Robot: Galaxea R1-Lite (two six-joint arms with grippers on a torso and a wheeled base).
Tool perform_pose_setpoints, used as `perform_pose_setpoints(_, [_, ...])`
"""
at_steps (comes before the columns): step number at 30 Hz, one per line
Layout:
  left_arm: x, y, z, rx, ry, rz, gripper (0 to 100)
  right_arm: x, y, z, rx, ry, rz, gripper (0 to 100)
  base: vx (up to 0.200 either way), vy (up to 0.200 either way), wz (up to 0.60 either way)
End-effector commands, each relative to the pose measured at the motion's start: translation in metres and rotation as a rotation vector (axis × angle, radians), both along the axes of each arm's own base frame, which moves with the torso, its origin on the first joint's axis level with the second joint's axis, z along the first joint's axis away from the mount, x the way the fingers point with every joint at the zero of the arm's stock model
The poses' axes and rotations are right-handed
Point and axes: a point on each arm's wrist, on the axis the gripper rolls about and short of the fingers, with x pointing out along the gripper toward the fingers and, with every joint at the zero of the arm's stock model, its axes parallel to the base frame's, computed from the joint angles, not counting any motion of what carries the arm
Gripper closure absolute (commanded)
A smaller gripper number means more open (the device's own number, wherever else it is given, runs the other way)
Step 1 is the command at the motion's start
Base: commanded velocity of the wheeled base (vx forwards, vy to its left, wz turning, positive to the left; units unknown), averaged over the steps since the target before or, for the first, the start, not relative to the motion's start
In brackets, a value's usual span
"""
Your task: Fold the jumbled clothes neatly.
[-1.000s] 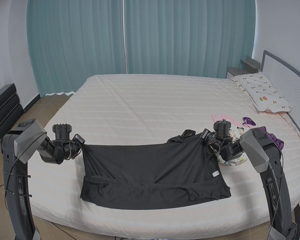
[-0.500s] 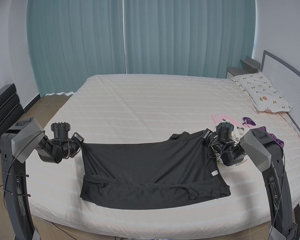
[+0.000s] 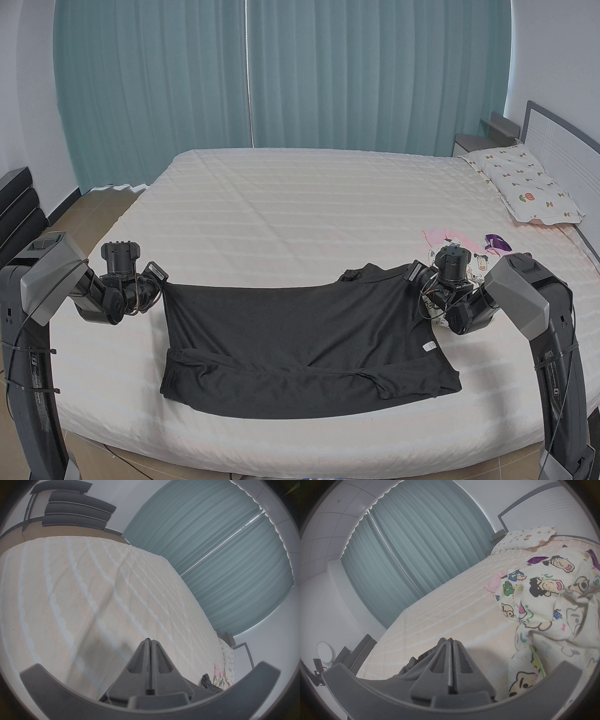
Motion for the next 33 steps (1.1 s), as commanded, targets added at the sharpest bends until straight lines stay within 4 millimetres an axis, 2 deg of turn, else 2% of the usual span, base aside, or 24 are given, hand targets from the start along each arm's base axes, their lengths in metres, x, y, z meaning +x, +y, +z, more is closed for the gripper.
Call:
perform_pose_setpoints(1, [-0.002,0.002,-0.001,0.002,0.007,0.007,100,-0.008,-0.005,0.007,-0.001,-0.003,-0.005,100,0.0,0.0,0.0])
perform_pose_setpoints(9, [-0.018,0.002,-0.009,0.07,0.061,-0.03,100,-0.028,-0.009,0.016,-0.001,0.015,-0.004,100,0.0,0.0,0.0])
perform_pose_setpoints(15, [-0.031,-0.002,0.002,0.072,0.067,-0.043,100,-0.048,-0.011,0.02,0.0,0.037,0.015,100,0.0,0.0,0.0])
perform_pose_setpoints(20, [-0.042,-0.004,0.003,0.091,0.087,-0.061,100,-0.061,-0.013,0.015,-0.008,0.082,0.017,100,0.0,0.0,0.0])
perform_pose_setpoints(26, [-0.066,-0.006,-0.001,0.11,0.148,-0.084,100,-0.087,-0.016,0.009,-0.017,0.134,0.033,100,0.0,0.0,0.0])
perform_pose_setpoints(30, [-0.078,-0.008,-0.012,0.106,0.189,-0.091,100,-0.104,-0.018,-0.005,-0.057,0.179,0.05,100,0.0,0.0,0.0])
perform_pose_setpoints(32, [-0.078,-0.008,-0.012,0.106,0.189,-0.091,100,-0.104,-0.018,-0.005,-0.057,0.179,0.05,100,0.0,0.0,0.0])
perform_pose_setpoints(33, [-0.086,-0.009,-0.021,0.106,0.2,-0.094,100,-0.115,-0.019,-0.015,-0.073,0.214,0.058,100,0.0,0.0,0.0])
